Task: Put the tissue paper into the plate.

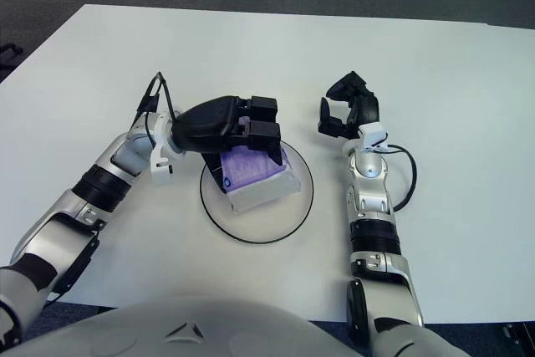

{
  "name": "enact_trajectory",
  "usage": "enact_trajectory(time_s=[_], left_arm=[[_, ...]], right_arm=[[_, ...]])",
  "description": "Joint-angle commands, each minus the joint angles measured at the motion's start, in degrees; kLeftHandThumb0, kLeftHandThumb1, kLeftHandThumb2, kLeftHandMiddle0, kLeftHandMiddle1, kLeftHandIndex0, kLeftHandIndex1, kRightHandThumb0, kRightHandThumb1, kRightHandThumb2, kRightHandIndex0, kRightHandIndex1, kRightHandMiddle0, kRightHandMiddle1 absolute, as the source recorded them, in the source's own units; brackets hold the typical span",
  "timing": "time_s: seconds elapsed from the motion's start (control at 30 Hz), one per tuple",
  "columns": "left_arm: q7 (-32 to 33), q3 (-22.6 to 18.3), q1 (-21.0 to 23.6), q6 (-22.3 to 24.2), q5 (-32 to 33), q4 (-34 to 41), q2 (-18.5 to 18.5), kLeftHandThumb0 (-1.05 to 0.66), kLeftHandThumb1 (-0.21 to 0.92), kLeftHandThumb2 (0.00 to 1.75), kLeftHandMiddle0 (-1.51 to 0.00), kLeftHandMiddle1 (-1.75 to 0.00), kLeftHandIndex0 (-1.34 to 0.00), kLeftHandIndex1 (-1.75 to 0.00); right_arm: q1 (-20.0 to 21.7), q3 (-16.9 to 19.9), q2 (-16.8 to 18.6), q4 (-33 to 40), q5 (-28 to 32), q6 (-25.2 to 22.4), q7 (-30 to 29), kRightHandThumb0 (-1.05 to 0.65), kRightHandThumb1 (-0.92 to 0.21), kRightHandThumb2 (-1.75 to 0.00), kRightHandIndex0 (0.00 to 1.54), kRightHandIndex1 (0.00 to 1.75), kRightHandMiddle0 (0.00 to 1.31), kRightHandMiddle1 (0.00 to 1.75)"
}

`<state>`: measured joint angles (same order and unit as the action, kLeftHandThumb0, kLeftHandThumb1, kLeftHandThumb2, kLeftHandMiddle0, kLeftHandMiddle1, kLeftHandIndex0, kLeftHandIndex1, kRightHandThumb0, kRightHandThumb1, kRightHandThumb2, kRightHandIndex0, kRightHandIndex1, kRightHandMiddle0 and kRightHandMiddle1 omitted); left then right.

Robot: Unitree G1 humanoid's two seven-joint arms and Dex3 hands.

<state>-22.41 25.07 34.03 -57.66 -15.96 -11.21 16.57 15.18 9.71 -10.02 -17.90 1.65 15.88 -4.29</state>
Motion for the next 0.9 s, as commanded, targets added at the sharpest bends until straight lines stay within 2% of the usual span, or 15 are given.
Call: enact_trajectory(time_s=[0.0,0.03,0.1,0.2,0.3,0.53,0.73,0.87], left_arm=[[-1.39,-0.27,-1.03,2.70,0.43,2.89,0.83,-0.92,0.88,0.96,-0.95,-1.75,-0.25,-1.68],[-1.79,-0.06,-1.35,3.30,0.56,3.46,1.06,-0.93,0.89,0.96,-0.91,-1.75,-0.21,-1.66],[-2.51,0.26,-1.63,4.10,0.65,4.36,1.48,-0.96,0.91,1.00,-0.73,-1.75,-0.08,-1.49],[-3.36,0.52,-1.66,4.72,0.62,5.23,1.93,-0.99,0.92,1.04,-0.57,-1.75,-0.03,-1.30],[-4.22,0.71,-1.35,4.65,0.40,5.77,2.39,-1.02,0.92,1.07,-0.47,-1.75,-0.01,-1.14],[-5.60,0.88,-0.60,4.13,-0.55,6.25,3.11,-1.05,0.92,1.06,-0.39,-1.75,0.00,-0.81],[-7.02,1.29,-0.08,4.13,0.03,6.19,3.55,-1.05,0.92,1.05,-0.36,-1.75,0.00,-0.69],[-11.55,2.94,1.44,6.07,3.42,6.60,5.34,-1.05,0.92,1.03,-0.29,-1.74,0.00,-0.63]], right_arm=[[-9.63,-0.12,4.02,-6.45,0.37,-0.15,-0.77,-0.48,-0.33,-1.30,1.25,1.75,0.60,1.75],[-9.70,-0.23,3.98,-6.29,0.04,-0.52,-1.11,-0.48,-0.33,-1.30,1.25,1.75,0.60,1.75],[-9.83,-0.39,3.92,-5.94,-0.43,-1.32,-1.63,-0.48,-0.32,-1.31,1.26,1.75,0.61,1.75],[-10.00,-0.55,3.89,-5.48,-0.71,-2.22,-2.03,-0.48,-0.32,-1.31,1.26,1.75,0.61,1.75],[-10.16,-0.65,3.88,-5.26,-0.65,-2.58,-2.11,-0.48,-0.32,-1.30,1.24,1.75,0.61,1.75],[-10.11,-1.16,3.35,-5.67,-2.17,-2.30,-3.28,-0.48,-0.32,-1.31,1.26,1.75,0.61,1.75],[-10.22,-1.49,3.12,-5.43,-2.75,-2.33,-3.58,-0.48,-0.32,-1.31,1.26,1.75,0.61,1.75],[-10.18,-1.88,2.79,-5.66,-4.21,-1.96,-4.54,-0.48,-0.32,-1.31,1.24,1.75,0.61,1.75]])
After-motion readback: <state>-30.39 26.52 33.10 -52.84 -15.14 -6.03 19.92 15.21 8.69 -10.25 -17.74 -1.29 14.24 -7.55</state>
